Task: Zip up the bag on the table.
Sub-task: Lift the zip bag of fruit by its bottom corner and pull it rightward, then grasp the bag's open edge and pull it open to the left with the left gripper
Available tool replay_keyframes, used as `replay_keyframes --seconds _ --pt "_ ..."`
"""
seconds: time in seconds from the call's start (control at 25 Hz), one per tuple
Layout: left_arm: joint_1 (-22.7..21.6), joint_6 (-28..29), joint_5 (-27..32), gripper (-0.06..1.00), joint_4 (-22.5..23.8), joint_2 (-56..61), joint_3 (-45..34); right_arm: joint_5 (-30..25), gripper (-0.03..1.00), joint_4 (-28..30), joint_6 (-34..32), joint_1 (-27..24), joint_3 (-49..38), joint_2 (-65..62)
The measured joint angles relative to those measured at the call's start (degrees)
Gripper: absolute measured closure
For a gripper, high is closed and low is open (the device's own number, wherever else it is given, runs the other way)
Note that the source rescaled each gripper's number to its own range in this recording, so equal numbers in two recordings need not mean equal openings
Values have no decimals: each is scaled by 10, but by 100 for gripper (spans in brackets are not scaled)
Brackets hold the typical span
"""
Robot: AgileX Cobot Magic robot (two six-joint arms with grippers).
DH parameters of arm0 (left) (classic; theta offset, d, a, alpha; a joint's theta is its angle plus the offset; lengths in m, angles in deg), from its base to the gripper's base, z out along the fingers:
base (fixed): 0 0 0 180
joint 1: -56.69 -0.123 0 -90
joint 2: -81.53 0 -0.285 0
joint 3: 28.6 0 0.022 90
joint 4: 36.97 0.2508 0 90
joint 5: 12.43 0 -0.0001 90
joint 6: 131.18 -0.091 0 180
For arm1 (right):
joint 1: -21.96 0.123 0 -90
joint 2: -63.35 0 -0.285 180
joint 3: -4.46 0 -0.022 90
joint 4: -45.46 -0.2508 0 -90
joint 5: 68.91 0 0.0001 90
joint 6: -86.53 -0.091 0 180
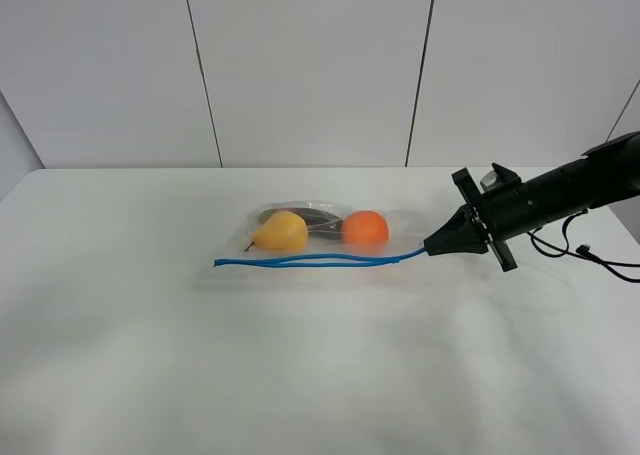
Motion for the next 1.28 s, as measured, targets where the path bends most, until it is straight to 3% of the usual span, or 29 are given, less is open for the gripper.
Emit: replay_keyframes --seconds 0.44,1.28 --pt "0 0 0 -6 0 0 0 -8 97 -80 6 102 6 -24" --pt "0 0 0 -6 0 0 0 -8 97 -82 5 105 6 -24"
